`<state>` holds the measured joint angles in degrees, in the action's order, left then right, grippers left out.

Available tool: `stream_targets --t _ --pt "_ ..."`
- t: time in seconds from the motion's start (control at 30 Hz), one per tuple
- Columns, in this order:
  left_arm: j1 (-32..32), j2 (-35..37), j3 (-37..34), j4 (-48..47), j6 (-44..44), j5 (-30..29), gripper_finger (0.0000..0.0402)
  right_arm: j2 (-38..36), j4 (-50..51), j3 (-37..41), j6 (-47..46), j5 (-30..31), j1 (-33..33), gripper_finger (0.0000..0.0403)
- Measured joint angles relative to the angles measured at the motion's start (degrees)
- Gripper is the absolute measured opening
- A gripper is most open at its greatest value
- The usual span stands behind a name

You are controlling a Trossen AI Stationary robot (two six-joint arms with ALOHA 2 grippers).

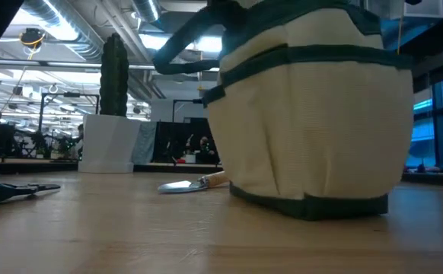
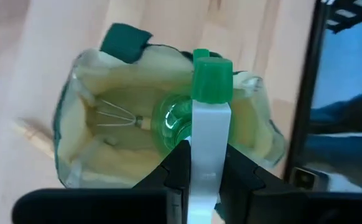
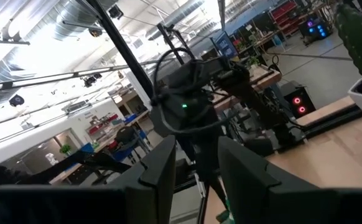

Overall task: Pick & Place Garden tools in Gardening bag
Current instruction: Put the green spray bottle into the light brown gardening bag

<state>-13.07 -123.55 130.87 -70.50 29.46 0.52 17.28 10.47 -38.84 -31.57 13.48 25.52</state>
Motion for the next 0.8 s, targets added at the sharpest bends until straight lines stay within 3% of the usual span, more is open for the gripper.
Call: stream_targets --t 0.17,0.43,0.8 --pt "-1.8 -0.1 0.3 -0.8 -0.9 -7.0 0.0045 0.0 0.2 0.0 -0.6 0.0 0.0 0.0124" --pt "-2.3 -0.2 4.1 -2.4 -1.6 -6.5 0.0045 0.0 0.1 0.0 -0.5 1.3 0.0 0.0124" --pt "-4.8 -0.1 4.1 -2.5 -1.4 -6.6 0.0045 0.0 0.1 0.0 -0.5 1.4 0.0 0.0124"
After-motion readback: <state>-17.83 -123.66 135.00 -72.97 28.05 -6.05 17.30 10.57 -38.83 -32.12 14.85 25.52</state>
